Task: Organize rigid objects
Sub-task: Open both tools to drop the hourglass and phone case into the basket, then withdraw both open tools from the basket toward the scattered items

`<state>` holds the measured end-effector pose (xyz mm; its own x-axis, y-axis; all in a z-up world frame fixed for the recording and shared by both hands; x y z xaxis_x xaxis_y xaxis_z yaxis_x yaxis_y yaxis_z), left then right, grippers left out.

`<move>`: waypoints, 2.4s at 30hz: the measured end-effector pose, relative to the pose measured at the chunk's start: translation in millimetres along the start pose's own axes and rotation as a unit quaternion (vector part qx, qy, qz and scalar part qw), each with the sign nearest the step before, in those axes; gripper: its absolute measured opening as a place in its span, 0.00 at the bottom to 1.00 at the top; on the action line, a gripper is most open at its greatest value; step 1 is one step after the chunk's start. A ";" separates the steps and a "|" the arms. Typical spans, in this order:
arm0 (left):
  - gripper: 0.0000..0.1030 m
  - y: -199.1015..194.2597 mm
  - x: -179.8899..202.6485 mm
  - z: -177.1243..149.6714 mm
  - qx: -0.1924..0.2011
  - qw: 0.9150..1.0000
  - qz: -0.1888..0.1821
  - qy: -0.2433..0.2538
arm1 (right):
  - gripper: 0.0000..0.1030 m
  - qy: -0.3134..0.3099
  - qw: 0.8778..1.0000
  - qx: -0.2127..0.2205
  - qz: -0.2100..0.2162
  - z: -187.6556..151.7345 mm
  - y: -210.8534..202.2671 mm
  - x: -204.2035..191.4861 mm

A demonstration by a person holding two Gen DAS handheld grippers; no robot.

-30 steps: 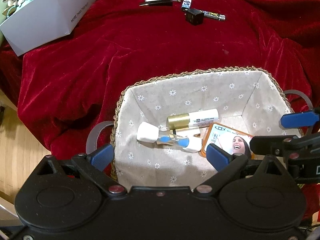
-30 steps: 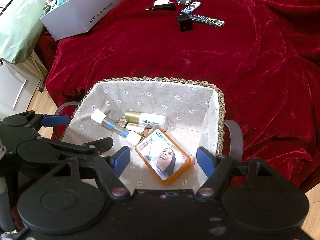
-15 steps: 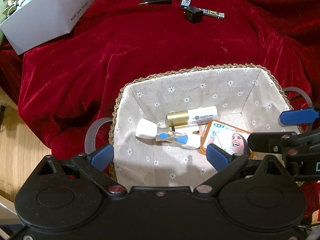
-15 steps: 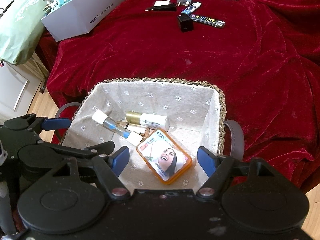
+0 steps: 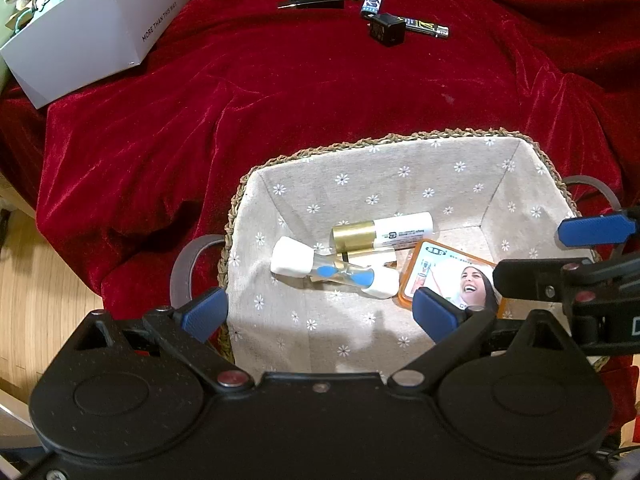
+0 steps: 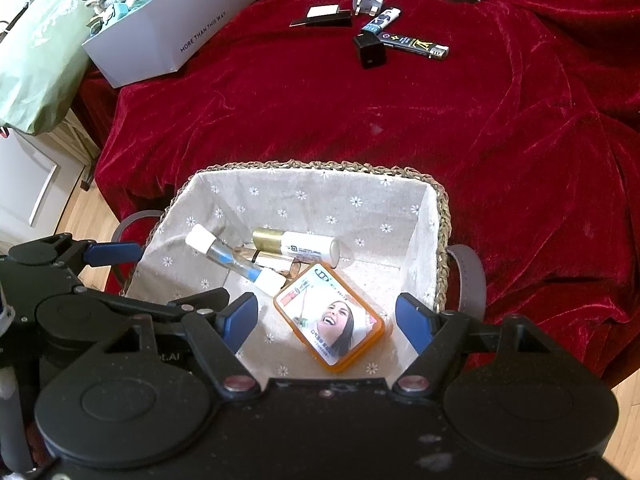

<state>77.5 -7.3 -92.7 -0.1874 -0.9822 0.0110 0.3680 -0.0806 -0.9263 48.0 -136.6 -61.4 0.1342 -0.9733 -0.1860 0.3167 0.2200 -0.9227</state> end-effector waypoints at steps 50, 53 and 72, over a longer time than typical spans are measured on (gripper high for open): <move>0.93 5.3 -22.8 122.0 0.121 0.993 0.005 -0.011 | 0.85 0.017 0.989 0.116 -0.095 111.4 10.0 59.7; 0.93 13.7 -20.5 134.4 0.121 0.993 -0.001 -0.012 | 0.85 0.019 0.988 0.110 -0.102 120.6 21.6 66.3; 0.85 64.7 48.7 201.4 0.161 0.970 -0.110 0.146 | 0.85 0.067 0.984 0.095 -0.135 136.5 44.6 123.9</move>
<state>275.6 -94.5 -76.2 -0.5258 -0.8494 0.0447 0.5461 -0.3774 -0.7479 206.9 -238.5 -79.5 -0.0989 -0.9951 0.0028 0.4947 -0.0516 -0.8675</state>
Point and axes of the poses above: each gripper's, at about its wrist camera, not at the fingertips, and y roughly the way its jaws point, x to its right, z to its top, the point moved 5 cm from there along y, roughly the way its jaws point, and after that the axes turned 6 degrees about -y, right-handed, at the moved point
